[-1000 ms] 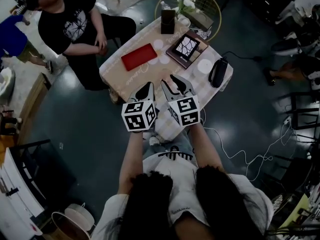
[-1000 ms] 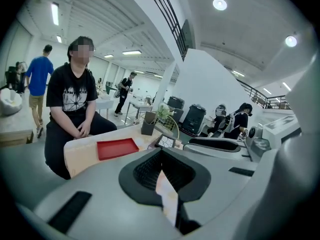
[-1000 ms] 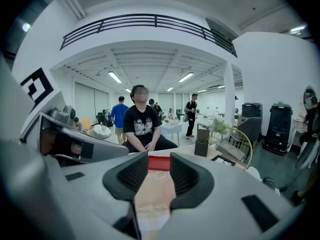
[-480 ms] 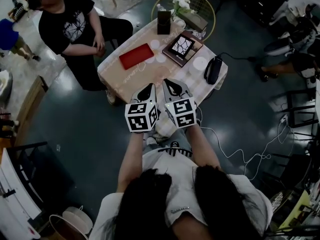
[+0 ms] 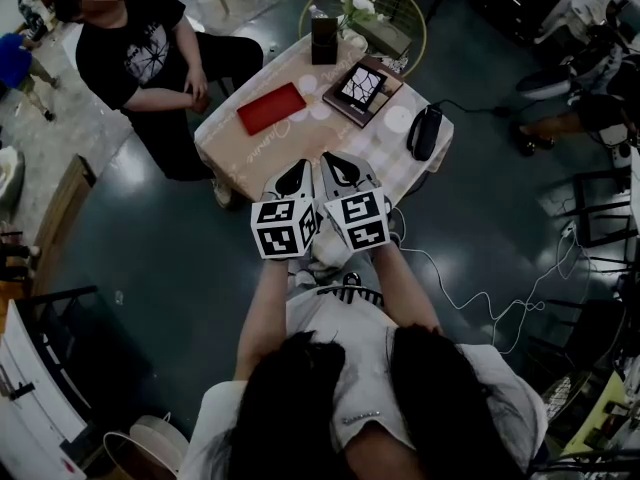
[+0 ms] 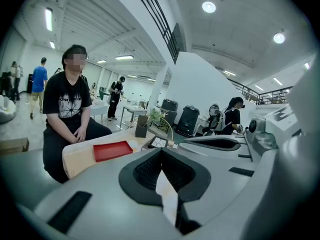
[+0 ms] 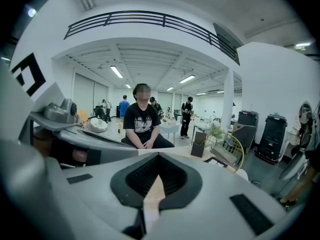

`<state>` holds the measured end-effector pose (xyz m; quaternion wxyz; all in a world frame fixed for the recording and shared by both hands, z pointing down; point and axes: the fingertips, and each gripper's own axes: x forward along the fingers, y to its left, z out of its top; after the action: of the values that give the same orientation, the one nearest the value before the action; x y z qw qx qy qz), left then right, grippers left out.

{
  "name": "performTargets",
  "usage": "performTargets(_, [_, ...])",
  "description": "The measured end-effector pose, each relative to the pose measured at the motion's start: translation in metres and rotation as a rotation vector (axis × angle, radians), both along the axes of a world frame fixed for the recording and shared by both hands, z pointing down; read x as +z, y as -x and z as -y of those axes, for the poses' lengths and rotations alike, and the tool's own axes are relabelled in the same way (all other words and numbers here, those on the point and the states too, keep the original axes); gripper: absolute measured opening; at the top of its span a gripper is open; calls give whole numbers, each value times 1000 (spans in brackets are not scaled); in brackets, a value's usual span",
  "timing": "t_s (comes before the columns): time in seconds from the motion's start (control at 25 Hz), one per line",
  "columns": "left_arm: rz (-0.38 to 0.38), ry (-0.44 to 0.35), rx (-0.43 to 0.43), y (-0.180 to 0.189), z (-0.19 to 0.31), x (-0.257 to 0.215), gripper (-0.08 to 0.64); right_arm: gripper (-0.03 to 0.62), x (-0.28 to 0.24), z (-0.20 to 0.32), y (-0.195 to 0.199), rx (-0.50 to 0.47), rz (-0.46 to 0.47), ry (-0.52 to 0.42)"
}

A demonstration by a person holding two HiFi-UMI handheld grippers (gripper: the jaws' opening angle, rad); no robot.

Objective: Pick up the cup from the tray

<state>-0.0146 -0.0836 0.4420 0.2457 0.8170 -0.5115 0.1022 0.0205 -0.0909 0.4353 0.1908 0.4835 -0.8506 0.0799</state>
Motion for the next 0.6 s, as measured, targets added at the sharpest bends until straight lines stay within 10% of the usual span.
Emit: performTargets(0.6, [2, -9, 15, 4, -3, -1, 6, 6, 0, -3, 6, 10, -9, 5])
